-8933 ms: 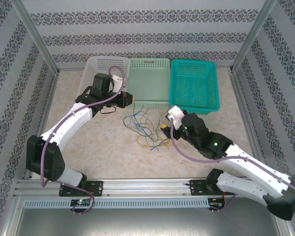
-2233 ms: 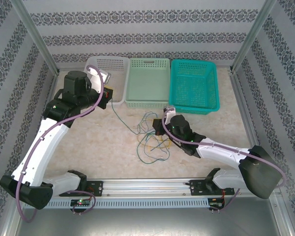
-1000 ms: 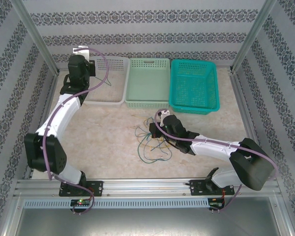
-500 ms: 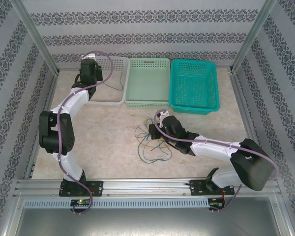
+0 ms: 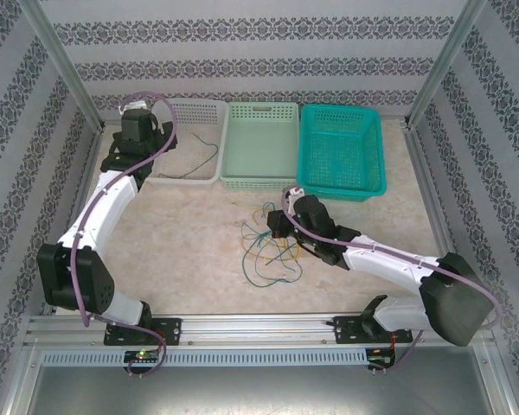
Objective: Untangle the cables
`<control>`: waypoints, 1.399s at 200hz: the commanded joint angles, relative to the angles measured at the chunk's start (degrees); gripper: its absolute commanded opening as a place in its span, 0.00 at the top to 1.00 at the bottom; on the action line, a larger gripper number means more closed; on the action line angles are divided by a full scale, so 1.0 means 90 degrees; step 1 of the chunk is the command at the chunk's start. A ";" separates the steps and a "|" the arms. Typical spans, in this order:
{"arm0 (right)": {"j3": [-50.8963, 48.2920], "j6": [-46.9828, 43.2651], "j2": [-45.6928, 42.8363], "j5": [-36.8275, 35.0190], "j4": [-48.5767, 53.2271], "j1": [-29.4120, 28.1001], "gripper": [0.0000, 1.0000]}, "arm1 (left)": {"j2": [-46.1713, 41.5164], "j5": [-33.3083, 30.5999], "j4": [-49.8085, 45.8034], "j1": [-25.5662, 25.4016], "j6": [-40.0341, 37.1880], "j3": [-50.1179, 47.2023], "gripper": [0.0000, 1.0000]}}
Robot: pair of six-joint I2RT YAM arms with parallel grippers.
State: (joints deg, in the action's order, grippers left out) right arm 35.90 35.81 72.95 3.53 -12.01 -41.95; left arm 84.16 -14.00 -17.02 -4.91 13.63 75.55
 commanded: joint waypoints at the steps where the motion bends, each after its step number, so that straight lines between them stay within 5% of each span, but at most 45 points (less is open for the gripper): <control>1: 0.0115 -0.0026 -0.0205 -0.0030 0.0289 0.0127 1.00 | -0.0496 0.0419 -0.0970 -0.0182 0.0378 -0.0331 0.00; 44: -0.0055 0.0056 -0.0561 -0.0165 0.0475 0.0498 1.00 | -0.1427 0.0893 -0.1457 -0.1575 0.1036 -0.1560 0.00; 104: -0.0233 -0.0181 -0.0971 -0.0275 0.0867 0.0767 1.00 | -0.2083 0.1853 -0.1676 -0.3264 0.3307 -0.3400 0.14; 155: -0.0191 -0.0229 -0.0852 -0.0083 0.0710 0.0893 1.00 | -0.0786 0.2489 -0.1198 -0.4493 0.3605 -0.3116 0.14; 280: -0.0390 -0.0334 -0.1188 -0.0100 0.0561 0.1029 1.00 | 0.1500 0.2360 -0.1347 -0.4971 0.3691 -0.2080 0.35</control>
State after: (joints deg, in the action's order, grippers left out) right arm 32.82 34.20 63.66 2.44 -5.80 -33.45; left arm 94.72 8.75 -26.83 -48.45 46.98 53.45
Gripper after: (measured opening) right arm 0.069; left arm 0.678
